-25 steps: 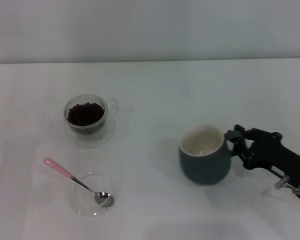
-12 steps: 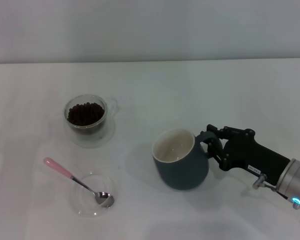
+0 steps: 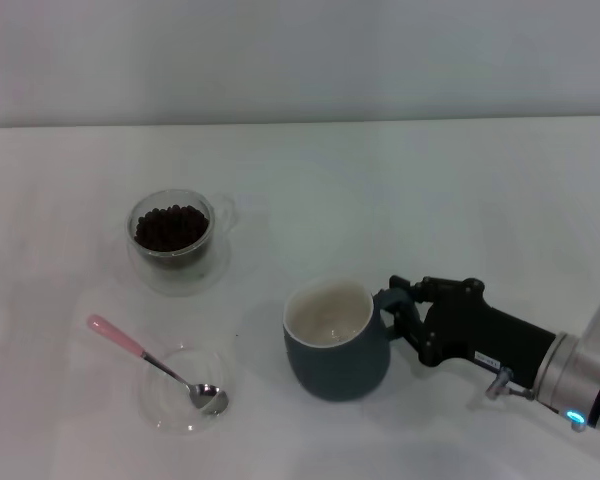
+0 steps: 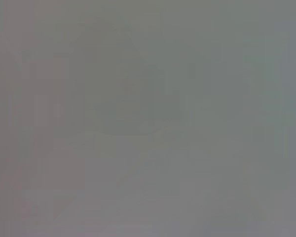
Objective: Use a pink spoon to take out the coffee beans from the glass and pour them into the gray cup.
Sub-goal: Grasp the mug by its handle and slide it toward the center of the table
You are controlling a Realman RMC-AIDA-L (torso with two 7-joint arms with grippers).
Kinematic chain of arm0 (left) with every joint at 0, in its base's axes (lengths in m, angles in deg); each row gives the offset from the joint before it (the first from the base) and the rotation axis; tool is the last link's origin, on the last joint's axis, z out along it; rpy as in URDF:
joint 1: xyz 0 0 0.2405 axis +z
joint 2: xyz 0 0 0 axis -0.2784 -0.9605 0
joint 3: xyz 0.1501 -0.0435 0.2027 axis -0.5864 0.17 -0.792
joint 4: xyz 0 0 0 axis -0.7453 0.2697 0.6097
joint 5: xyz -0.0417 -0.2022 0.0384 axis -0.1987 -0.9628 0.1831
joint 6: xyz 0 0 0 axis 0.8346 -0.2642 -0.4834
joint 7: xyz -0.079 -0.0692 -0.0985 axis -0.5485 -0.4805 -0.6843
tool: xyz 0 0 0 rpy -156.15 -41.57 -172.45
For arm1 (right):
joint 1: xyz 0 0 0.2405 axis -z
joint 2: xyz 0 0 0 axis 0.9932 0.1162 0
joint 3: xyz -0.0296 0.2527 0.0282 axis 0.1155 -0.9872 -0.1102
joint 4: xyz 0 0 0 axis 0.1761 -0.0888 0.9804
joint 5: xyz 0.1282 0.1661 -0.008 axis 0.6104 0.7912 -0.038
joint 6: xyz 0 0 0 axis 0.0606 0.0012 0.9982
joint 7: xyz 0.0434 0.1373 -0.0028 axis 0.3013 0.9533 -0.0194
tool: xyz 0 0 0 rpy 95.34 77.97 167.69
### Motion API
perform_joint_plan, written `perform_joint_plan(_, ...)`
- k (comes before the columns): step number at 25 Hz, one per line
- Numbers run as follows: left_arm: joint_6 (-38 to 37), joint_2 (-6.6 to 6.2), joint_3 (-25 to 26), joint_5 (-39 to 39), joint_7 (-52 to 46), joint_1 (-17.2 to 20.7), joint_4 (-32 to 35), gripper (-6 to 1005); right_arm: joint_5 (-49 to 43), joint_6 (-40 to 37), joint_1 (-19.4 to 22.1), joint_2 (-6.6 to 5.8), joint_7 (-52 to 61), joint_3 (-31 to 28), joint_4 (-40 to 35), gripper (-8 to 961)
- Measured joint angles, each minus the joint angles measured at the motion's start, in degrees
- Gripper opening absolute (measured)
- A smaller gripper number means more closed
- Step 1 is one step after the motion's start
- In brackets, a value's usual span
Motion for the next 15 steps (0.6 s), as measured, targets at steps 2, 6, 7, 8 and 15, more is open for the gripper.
perform_joint_plan(2,0.0,0.0,0.0,0.1,0.0,-0.1,0.0,830,-0.1,0.6,-0.1,0.0,0.0,0.4,0.0,192)
perform_joint_plan(6,0.1,0.0,-0.1,0.3,0.0,-0.1,-0.1,830,-0.4,0.7,0.0,-0.04,0.0,1.0,0.0,180)
perform_joint_plan(7,0.1,0.0,-0.1,0.3,0.0,-0.2,-0.1,830,-0.4,0.7,0.0,-0.06,0.0,1.0,0.0,177)
perform_joint_plan(8,0.1,-0.01,-0.1,0.3,0.0,-0.2,-0.1,830,-0.4,0.7,0.1,-0.06,0.0,1.1,0.2,183)
perform_joint_plan(15,0.1,-0.09,-0.2,0.3,0.0,-0.3,0.0,831,-0.1,0.8,0.4,-0.24,3.7,1.2,0.6,334)
